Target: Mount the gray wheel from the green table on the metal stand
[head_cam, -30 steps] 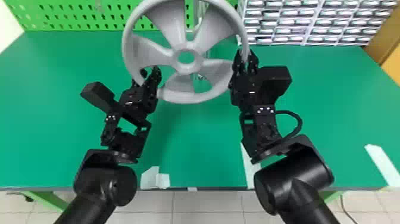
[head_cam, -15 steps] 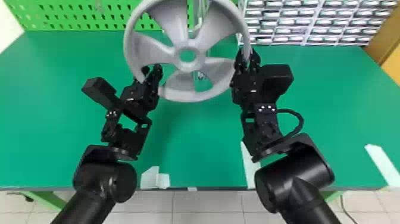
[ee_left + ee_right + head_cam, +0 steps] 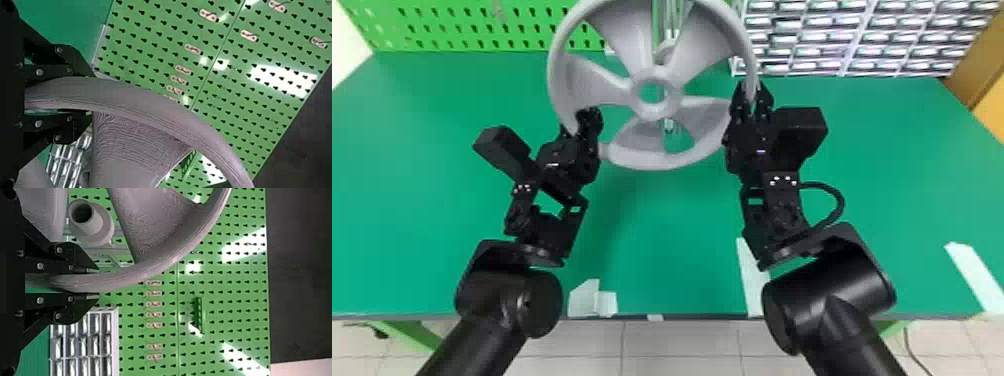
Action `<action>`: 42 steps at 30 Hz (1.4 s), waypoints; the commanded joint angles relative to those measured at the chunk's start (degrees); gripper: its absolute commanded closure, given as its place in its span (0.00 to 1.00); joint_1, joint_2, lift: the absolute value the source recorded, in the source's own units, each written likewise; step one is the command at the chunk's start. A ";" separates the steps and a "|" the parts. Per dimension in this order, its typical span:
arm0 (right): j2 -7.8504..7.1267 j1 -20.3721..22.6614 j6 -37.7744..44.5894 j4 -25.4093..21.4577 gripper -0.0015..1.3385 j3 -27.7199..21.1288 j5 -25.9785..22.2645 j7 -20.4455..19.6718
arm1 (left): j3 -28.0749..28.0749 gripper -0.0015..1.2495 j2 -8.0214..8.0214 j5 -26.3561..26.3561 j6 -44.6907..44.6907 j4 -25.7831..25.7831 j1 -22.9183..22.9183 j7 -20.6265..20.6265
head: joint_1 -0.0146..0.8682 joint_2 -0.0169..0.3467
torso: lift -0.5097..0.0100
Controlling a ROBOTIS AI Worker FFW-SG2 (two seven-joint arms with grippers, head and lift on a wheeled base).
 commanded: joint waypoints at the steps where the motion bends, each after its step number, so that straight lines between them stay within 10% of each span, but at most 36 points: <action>1: 0.07 -0.07 0.01 0.09 0.83 -0.10 0.16 0.00 | -0.12 0.74 -0.01 -0.15 0.08 0.01 -0.32 0.04 | 1.00 0.19 | 0.79; 24: 0.86 -2.27 0.10 2.29 0.83 -1.59 -0.02 0.00 | -2.31 0.74 -0.09 -1.91 0.70 4.49 -6.56 -0.93 | 1.00 0.19 | 0.79; 42: 1.30 -3.94 0.63 4.58 0.83 -2.82 -0.54 0.00 | -2.31 0.74 -3.08 -4.02 0.70 9.68 -9.19 -2.95 | 1.00 0.19 | 0.79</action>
